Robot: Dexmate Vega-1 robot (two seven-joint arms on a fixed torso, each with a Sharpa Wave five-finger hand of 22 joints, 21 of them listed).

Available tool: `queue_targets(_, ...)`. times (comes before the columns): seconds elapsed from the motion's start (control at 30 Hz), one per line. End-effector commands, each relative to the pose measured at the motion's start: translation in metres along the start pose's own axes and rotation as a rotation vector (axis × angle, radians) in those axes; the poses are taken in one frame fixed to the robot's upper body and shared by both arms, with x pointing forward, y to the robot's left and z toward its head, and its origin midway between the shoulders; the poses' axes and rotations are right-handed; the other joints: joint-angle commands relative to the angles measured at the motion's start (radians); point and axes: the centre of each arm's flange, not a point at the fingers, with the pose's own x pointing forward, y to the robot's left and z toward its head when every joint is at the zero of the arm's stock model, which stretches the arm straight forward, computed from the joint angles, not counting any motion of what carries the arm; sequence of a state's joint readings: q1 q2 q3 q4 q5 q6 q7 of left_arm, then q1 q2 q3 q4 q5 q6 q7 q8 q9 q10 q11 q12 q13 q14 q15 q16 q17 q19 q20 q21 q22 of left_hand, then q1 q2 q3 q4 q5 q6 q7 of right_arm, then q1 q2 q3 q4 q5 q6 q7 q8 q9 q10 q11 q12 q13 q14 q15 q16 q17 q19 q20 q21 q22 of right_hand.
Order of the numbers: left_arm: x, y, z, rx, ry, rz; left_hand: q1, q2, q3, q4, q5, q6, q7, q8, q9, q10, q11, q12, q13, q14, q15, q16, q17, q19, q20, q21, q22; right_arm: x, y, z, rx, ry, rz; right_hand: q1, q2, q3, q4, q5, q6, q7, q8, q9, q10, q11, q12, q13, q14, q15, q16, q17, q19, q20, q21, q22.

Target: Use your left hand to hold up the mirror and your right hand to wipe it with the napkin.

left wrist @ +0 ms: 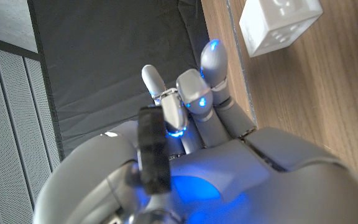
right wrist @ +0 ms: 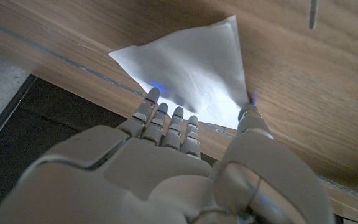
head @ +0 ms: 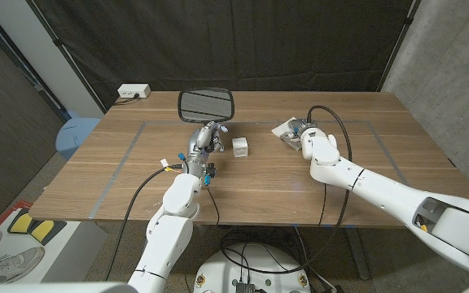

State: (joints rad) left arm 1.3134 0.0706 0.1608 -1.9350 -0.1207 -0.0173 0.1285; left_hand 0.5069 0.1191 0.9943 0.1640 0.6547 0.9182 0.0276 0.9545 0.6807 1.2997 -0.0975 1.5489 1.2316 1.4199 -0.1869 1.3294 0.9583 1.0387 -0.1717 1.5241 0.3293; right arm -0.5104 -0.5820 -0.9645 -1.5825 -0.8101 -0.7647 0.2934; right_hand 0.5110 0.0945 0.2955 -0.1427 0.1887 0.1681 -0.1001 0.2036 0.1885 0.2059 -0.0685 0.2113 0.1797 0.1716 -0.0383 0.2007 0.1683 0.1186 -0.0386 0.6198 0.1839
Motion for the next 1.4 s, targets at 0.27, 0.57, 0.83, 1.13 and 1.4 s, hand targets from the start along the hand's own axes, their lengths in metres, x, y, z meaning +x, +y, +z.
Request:
queue_targets(0.27, 0.0, 0.001, 0.001, -0.013, -0.011, 0.002, -0.009, 0.017, 0.235, -0.162, 0.211, 0.067, 0.068, 0.01, -0.002, 0.001, -0.007, 0.007, 0.001, -0.001, -0.004, 0.008, 0.001, -0.003, -0.041, 0.013, -0.004, -0.001, 0.006, 0.003, -0.051, 0.002, -0.023, 0.087, 0.027, 0.015, -0.013, 0.023, 0.096, -0.004, 0.026, 0.0, 0.16, -0.012, 0.045, 0.007, 0.253, -0.096, 0.048, 0.017, 0.146, -0.039, 0.07, 0.013)
queue_targets(0.57, 0.0, 0.0, 0.001, -0.014, -0.015, -0.002, -0.013, 0.018, 0.235, -0.16, 0.212, 0.064, 0.065, 0.016, -0.008, 0.002, -0.009, 0.007, 0.001, -0.002, -0.004, 0.01, -0.001, -0.006, -0.041, 0.021, -0.008, -0.008, 0.009, 0.005, -0.078, 0.004, -0.141, 0.357, 0.034, 0.057, -0.041, 0.043, 0.33, -0.017, 0.067, -0.001, 0.481, -0.059, 0.111, 0.027, 0.64, -0.195, 0.236, 0.13, 0.258, -0.075, 0.228, 0.07)
queue_targets(0.83, -0.001, -0.001, 0.001, -0.016, -0.016, -0.003, -0.017, 0.019, 0.234, -0.159, 0.213, 0.06, 0.066, 0.022, -0.014, 0.003, -0.006, 0.008, 0.001, 0.0, -0.003, 0.013, -0.003, -0.007, -0.041, 0.027, -0.012, -0.018, 0.009, 0.004, -0.071, -0.027, -0.279, 0.645, 0.026, -0.009, -0.026, 0.025, 0.687, -0.042, 0.126, 0.021, 0.84, -0.068, 0.268, 0.136, 0.851, -0.198, 0.529, 0.399, 0.28, -0.136, 0.488, 0.159)
queue_targets(1.13, -0.001, -0.002, 0.001, -0.011, -0.015, -0.006, -0.02, 0.02, 0.234, -0.158, 0.214, 0.056, 0.065, 0.028, -0.021, 0.003, -0.006, 0.008, 0.001, 0.002, -0.003, 0.013, -0.009, -0.008, -0.041, 0.03, -0.014, -0.034, 0.009, -0.002, -0.016, -0.03, -0.53, 0.71, 0.042, -0.028, -0.008, 0.011, 0.79, -0.037, 0.155, 0.041, 0.881, -0.071, 0.312, 0.196, 0.878, -0.197, 0.575, 0.484, 0.274, -0.159, 0.618, 0.193)
queue_targets(1.4, 0.0, -0.004, 0.001, -0.002, -0.003, -0.007, -0.023, 0.02, 0.234, -0.157, 0.215, 0.054, 0.067, 0.036, -0.023, 0.003, -0.007, 0.007, 0.001, -0.005, -0.003, 0.012, -0.014, -0.01, -0.041, 0.031, -0.015, -0.052, 0.001, -0.011, 0.141, 0.007, -0.755, 0.714, 0.038, -0.036, -0.005, 0.011, 0.806, -0.033, 0.162, 0.048, 0.887, -0.069, 0.318, 0.21, 0.887, -0.197, 0.578, 0.498, 0.27, -0.159, 0.651, 0.196)
